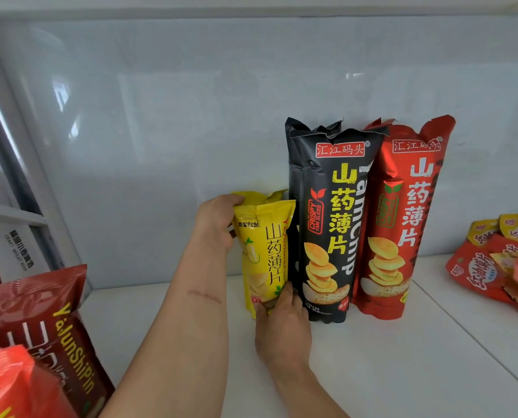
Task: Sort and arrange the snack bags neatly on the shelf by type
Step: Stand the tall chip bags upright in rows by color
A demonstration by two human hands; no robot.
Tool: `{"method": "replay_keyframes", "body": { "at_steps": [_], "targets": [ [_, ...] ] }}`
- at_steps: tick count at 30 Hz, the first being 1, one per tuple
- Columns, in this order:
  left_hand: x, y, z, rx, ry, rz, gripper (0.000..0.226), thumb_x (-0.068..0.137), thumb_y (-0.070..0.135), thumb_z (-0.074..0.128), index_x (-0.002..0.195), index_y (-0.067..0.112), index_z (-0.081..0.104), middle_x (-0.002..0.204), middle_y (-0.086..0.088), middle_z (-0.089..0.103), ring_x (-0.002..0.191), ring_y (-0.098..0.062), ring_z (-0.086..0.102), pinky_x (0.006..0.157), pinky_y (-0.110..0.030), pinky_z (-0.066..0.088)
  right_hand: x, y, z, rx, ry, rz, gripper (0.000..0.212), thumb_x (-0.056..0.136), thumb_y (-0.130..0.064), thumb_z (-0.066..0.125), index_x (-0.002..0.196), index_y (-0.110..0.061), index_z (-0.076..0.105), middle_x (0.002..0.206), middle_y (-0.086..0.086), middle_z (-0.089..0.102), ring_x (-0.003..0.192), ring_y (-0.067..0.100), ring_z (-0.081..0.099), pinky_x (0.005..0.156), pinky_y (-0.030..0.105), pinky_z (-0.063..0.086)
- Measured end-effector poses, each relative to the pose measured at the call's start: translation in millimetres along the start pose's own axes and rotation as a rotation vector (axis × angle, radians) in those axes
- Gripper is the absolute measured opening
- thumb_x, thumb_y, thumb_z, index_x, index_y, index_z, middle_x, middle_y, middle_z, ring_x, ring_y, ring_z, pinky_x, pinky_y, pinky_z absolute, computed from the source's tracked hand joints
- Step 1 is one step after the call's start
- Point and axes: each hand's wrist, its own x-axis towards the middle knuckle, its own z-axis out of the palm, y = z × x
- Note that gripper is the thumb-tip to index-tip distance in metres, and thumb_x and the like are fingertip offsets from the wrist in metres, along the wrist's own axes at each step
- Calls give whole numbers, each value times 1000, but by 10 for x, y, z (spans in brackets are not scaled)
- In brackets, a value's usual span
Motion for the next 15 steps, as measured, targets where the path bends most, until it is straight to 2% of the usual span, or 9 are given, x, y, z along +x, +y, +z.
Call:
{"method": "replay_keyframes", "body": {
  "at_steps": [5, 9, 13, 14, 15],
  "targets": [
    [49, 29, -37, -61, 8, 18, 12, 96, 13, 60, 84, 15, 61, 56, -1, 64, 45, -13, 60, 49, -24, 49, -10, 14, 2, -12, -1, 1, 76, 99, -52, 42, 156, -12, 10, 155, 3, 32, 139, 21, 35, 112, 28, 30],
    [91, -65, -1, -68, -23, 50, 13, 97, 29, 61, 93, 17, 65, 77, -3, 65, 62, -16, 59, 57, -27, 47, -2, 20, 17, -7, 11, 10, 77, 99, -52, 43, 156, -13, 11, 155, 3, 33, 139, 21, 36, 112, 28, 31],
    [151, -214, -73, -179, -117, 86, 47, 96, 61, 50, 103, 17, 66, 82, 0, 69, 64, -14, 62, 49, -21, 46, 8, 24, 28, 1, 19, 13, 77, 99, -51, 45, 156, -12, 13, 153, 4, 34, 138, 22, 36, 112, 28, 30],
    [144, -245, -89, -211, -128, 102, 55, 96, 66, 45, 106, 16, 67, 83, 1, 70, 65, -13, 64, 50, -20, 48, 8, 23, 28, 0, 20, 13, 77, 99, -51, 45, 156, -12, 13, 153, 5, 34, 138, 22, 36, 112, 28, 30],
    [133, -286, -98, -239, -125, 112, 62, 96, 69, 39, 109, 15, 67, 87, 1, 72, 70, -13, 67, 58, -22, 53, 6, 23, 31, 1, 19, 12, 77, 99, -51, 45, 156, -12, 13, 153, 5, 34, 138, 22, 36, 112, 28, 30]
  ]
}}
